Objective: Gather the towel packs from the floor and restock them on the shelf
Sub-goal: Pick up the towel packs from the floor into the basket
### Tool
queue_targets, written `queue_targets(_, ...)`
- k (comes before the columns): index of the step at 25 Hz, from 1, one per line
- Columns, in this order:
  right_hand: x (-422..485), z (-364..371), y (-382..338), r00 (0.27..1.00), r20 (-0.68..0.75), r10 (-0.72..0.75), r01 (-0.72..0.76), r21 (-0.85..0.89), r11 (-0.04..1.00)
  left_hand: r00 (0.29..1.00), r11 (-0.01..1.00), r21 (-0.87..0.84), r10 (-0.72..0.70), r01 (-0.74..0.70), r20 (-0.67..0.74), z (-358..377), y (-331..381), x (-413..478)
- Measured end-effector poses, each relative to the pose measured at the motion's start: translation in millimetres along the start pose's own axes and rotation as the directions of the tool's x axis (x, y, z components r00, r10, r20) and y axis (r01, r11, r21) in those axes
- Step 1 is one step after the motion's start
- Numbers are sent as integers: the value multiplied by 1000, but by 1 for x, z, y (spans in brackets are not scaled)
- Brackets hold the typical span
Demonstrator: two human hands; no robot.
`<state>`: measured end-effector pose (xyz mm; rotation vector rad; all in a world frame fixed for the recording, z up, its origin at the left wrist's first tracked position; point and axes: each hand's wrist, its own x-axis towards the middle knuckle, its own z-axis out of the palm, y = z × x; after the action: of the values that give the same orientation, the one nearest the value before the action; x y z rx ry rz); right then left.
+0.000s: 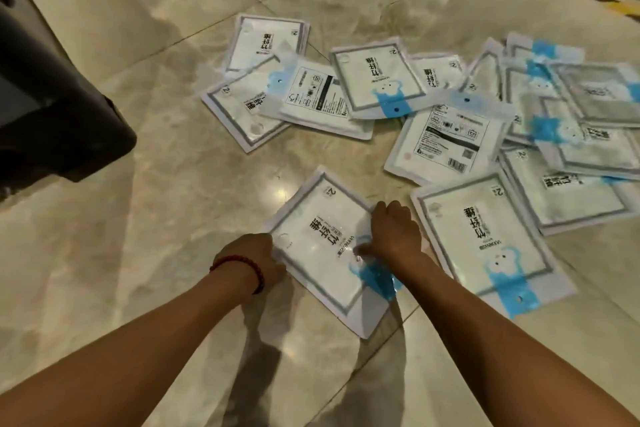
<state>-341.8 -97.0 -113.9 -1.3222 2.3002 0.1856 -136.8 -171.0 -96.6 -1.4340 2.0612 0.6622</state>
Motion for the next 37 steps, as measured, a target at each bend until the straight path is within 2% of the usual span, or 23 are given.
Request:
queue_targets(4,-5,10,-5,998,6,67,-67,81,994,999,994,-110,-26,24,-18,4,-10,4)
queue_targets(7,-22,15,-1,997,-9,72,-67,261,963,997,976,-211,-62,52,-44,11,-13,-2)
queue_targets(10,-43,19,9,996,-77,35,15,568,823,995,950,-300,-98,83,-35,14,-13,-9)
queue_targets(13,-63,14,16,988,-154,32,92,731,676,994,896,-437,-107,84,-30,11,-5,-20)
queue_targets(15,-73,2,18,983,-179,43,129,834,536,994,845,-531,-102,61,-48,5,2,-24)
queue_targets(17,-82,-10,17,980,-183,78,140,915,379,991,739,-674,-103,20,-83,-5,10,-29)
queue_targets(19,-89,-20,14,982,-160,96,130,957,260,985,557,-829,-116,-39,-125,-14,19,-33)
queue_targets(21,-91,-22,11,987,-131,94,111,974,196,991,362,-931,-97,-52,-94,-17,28,-36)
queue_targets(23,-92,-22,10,989,-110,94,89,975,205,996,251,-967,-76,-35,-55,-15,38,-39)
queue_targets(27,-86,-20,21,988,-105,115,65,948,311,994,217,-975,-87,-50,-70,-16,50,-36)
queue_targets(30,-65,-17,57,920,-210,331,15,862,506,988,214,-972,-95,-95,-117,-20,59,-34)
queue_targets(33,-42,-12,110,839,-290,460,-169,665,728,984,176,-979,-124,-104,-127,-19,68,-30)
queue_targets(35,-30,-8,147,843,-207,496,-341,507,792,981,162,-980,-135,-117,-139,-17,76,-26)
queue_targets(37,-20,0,176,861,-100,498,-425,395,814,977,138,-981,-147,-137,-157,-14,83,-22)
